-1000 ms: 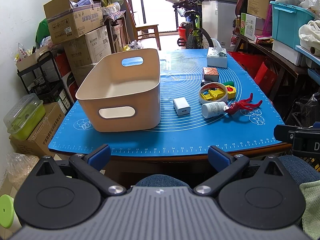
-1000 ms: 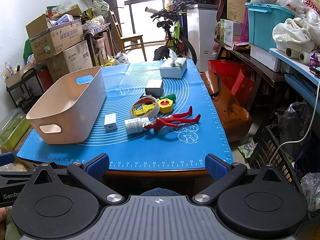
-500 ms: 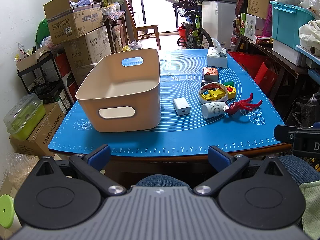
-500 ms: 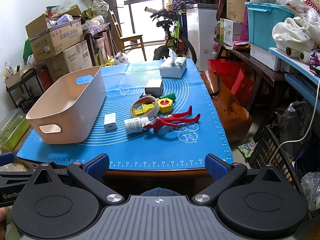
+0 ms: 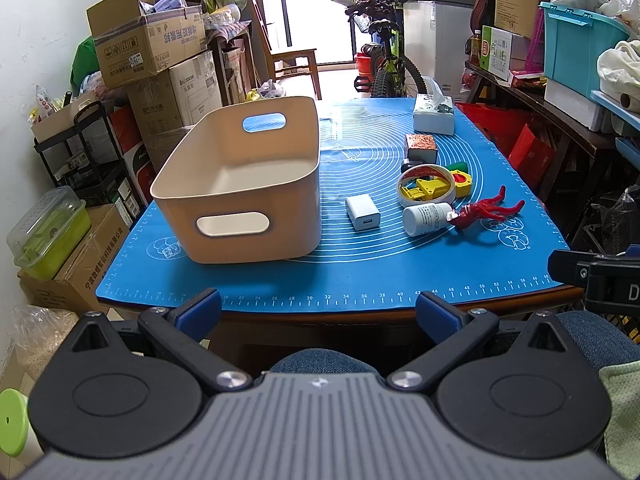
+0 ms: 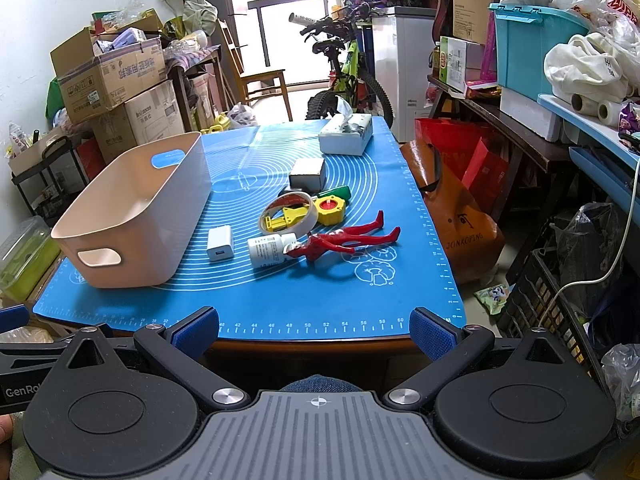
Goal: Organize rigid objects
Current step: 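Reach the right gripper to the tape roll while the left gripper holds the bin rim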
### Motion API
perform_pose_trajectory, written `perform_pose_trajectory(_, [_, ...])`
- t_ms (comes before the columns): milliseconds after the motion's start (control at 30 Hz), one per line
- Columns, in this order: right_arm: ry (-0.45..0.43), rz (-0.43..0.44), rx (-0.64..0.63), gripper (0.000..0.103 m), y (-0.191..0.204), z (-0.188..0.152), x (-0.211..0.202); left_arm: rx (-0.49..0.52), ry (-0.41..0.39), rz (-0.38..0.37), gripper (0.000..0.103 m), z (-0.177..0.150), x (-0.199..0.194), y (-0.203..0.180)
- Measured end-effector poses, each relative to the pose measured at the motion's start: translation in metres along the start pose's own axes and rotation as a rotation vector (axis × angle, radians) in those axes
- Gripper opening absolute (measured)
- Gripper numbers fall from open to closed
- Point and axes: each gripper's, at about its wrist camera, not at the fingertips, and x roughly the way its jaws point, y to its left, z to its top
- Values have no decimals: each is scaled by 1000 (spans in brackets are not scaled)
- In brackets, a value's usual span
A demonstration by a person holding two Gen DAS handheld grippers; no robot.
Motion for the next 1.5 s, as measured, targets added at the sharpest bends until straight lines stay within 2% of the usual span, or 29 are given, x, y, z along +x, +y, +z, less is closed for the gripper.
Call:
perform_pose_trajectory(467, [-4,9,-15,101,-1,11,-7,-16,-1,-3,102,12,-2,5])
perform_pose_trajectory(700, [-26,39,-7,101,1,35,-2,-28,-54,66,102,49,-6,24])
perform_pose_trajectory(833, [-43,50,-3,101,5,53,8,-62,-61,66,102,77,-2,44])
perform_pose_trajectory(1033, [-39,46,-13,101,18,84,45,-129,-30,115,102,115,15,79])
perform_pose_trajectory(1200, [-24,18,-14,101,27,108,84,-138,-9,145,102,138,39,108])
perform_pose_trajectory(1367, [5,-22,18,101,31,128,132,-139,75,195,102,153,77,135])
perform_pose_trajectory(1500, [23,-56,25,101,34,138,171,-127,144,205,102,158,110,152])
